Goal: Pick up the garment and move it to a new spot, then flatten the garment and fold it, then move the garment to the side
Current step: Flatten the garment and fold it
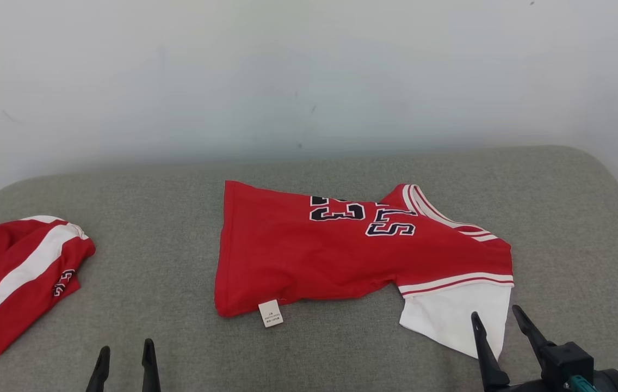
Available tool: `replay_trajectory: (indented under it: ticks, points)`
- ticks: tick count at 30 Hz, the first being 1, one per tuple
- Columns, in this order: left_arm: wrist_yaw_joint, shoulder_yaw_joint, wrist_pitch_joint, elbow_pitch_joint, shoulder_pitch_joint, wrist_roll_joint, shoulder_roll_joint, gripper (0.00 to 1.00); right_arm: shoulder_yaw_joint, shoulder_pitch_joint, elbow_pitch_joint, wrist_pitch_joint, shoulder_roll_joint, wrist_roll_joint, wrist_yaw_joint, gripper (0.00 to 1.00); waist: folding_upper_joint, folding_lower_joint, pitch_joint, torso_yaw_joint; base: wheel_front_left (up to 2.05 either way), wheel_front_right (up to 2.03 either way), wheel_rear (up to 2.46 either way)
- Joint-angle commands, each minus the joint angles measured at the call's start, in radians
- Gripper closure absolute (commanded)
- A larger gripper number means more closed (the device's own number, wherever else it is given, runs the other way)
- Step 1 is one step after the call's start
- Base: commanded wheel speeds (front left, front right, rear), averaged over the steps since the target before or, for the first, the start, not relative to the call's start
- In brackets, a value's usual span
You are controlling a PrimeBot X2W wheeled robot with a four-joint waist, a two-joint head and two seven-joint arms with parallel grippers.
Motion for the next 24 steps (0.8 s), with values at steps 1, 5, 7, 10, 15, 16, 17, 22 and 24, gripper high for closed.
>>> replay_trajectory:
  ticks: [1, 5, 7, 10, 15, 16, 17, 22, 24]
  points:
    - [0.002, -0.001, -0.001, -0.006, 0.015, -0.002, -0.001, 0.00, 0.002, 0.008, -0.002, -0.002, -0.001, 0.006, -0.003, 0.00, 0.0001, 0.0002, -0.003, 0.001, 0.00, 0.00, 0.00]
    - [0.012, -0.009, -0.001, -0.013, 0.026, -0.017, -0.001, 0.00, 0.005, 0.015, -0.005, 0.000, 0.003, 0.012, -0.003, 0.00, 0.0001, 0.0002, -0.008, 0.003, 0.00, 0.00, 0.00]
    - [0.018, -0.012, -0.001, -0.016, 0.033, -0.020, -0.001, 0.00, 0.004, 0.017, -0.007, 0.000, 0.005, 0.015, -0.003, 0.00, 0.0001, 0.0002, -0.009, 0.003, 0.00, 0.00, 0.00]
    - [0.019, -0.018, -0.001, -0.020, 0.035, -0.016, -0.001, 0.00, 0.003, 0.019, -0.010, -0.001, 0.010, 0.014, -0.003, 0.00, 0.0001, 0.0002, -0.008, 0.002, 0.00, 0.00, 0.00]
    - [0.020, -0.023, -0.001, -0.022, 0.037, -0.013, -0.001, 0.00, 0.001, 0.023, -0.014, -0.002, 0.018, 0.009, -0.003, 0.00, 0.0001, 0.0002, -0.004, -0.001, 0.00, 0.00, 0.00]
    - [0.021, -0.024, -0.001, -0.023, 0.037, -0.012, -0.001, 0.00, 0.000, 0.023, -0.014, -0.002, 0.019, 0.009, -0.003, 0.00, 0.0001, 0.0002, -0.003, -0.002, 0.00, 0.00, 0.00]
    - [0.021, -0.025, -0.001, -0.023, 0.038, -0.012, -0.001, 0.00, 0.000, 0.022, -0.014, -0.002, 0.021, 0.010, -0.003, 0.00, 0.0001, 0.0002, -0.002, -0.002, 0.00, 0.00, 0.00]
    - [0.026, -0.034, -0.001, -0.021, 0.043, -0.016, -0.001, 0.00, -0.002, 0.019, -0.014, -0.003, 0.025, 0.014, -0.003, 0.00, 0.0001, 0.0002, 0.003, -0.003, 0.00, 0.00, 0.00]
    - [0.027, -0.040, -0.001, -0.013, 0.040, -0.020, -0.001, 0.00, -0.004, 0.014, -0.010, -0.004, 0.026, 0.016, -0.003, 0.00, 0.0001, 0.0002, 0.007, -0.003, 0.00, 0.00, 0.00]
